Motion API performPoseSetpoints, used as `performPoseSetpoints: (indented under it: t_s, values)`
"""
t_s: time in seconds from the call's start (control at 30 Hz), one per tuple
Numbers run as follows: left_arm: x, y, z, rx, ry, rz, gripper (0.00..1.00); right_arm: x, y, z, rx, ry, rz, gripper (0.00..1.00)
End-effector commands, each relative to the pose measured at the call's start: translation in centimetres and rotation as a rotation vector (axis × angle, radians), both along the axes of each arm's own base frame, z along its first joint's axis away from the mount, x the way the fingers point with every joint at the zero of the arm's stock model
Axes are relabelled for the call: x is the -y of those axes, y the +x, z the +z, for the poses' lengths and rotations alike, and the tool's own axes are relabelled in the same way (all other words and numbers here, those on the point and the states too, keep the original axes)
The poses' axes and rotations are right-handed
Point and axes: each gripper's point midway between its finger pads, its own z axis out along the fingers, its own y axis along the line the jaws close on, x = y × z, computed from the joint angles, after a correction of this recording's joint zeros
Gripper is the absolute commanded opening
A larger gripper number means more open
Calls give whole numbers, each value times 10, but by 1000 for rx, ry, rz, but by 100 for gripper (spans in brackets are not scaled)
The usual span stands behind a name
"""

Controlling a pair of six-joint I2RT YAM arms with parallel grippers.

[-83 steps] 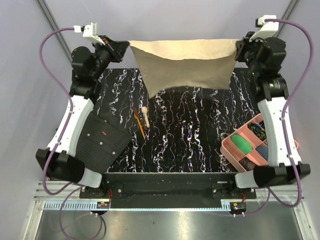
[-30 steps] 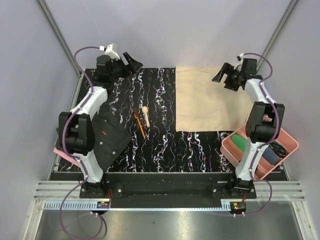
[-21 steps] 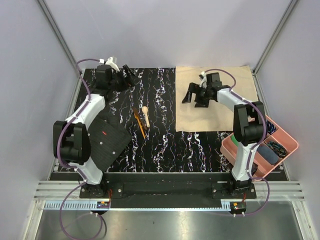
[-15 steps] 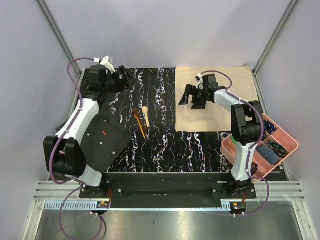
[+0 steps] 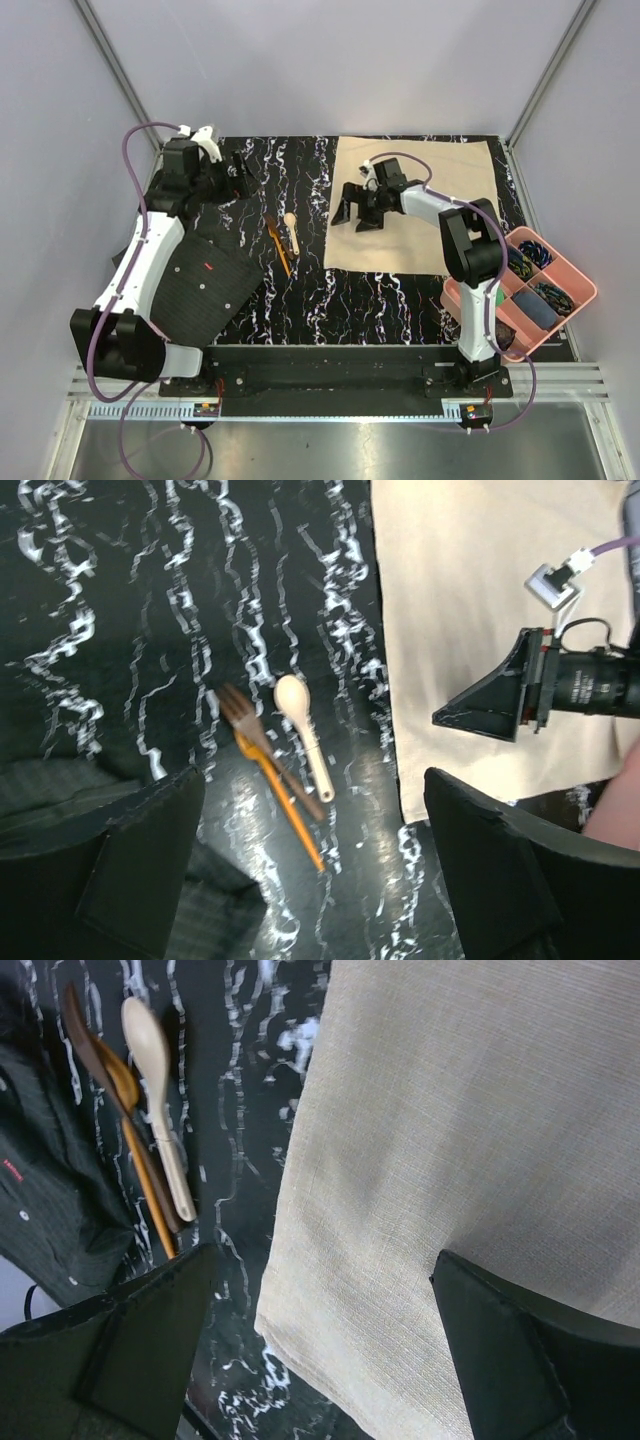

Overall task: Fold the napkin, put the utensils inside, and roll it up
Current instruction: Flatten the napkin out

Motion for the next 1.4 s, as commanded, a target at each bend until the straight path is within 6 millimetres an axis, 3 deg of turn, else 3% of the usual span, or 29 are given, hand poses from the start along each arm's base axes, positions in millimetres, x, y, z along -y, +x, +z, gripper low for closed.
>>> performPoseSetpoints:
  t_s: [0.0, 0.17, 0.23, 0.37, 0.5, 0.63, 0.73, 0.83, 1.07, 1.37]
  values:
    - [-17, -9, 17, 86, 78, 24, 95, -36, -22, -23, -88, -4, 64, 100]
    - [-19, -14, 15, 89, 83, 25, 96, -59, -17, -19, -59, 3, 96, 100]
    - [-20, -15, 16, 94, 88, 28, 96, -64, -11, -5, -17, 15, 111, 100]
    - [-23, -15, 16, 98, 99, 40, 96, -65, -8, 45, 176, -29, 162, 99]
    - [-22, -15, 15, 95, 95, 36, 96, -69, -28, 64, 273, -117, 212, 91]
    - [-22, -15, 15, 95, 95, 33, 96, -79, -52, 47, 279, -212, 270, 75]
    - [-23, -15, 15, 97, 100, 39, 96, -92, -69, 20, 268, -288, 330, 67]
    - [-24, -16, 15, 98, 104, 40, 96, -105, -79, 11, 299, -337, 375, 67]
    - [-24, -16, 13, 94, 105, 38, 96, -134, -88, 14, 409, -401, 447, 62]
    - [-23, -15, 14, 98, 104, 35, 96, -141, -106, -10, 416, -463, 523, 51]
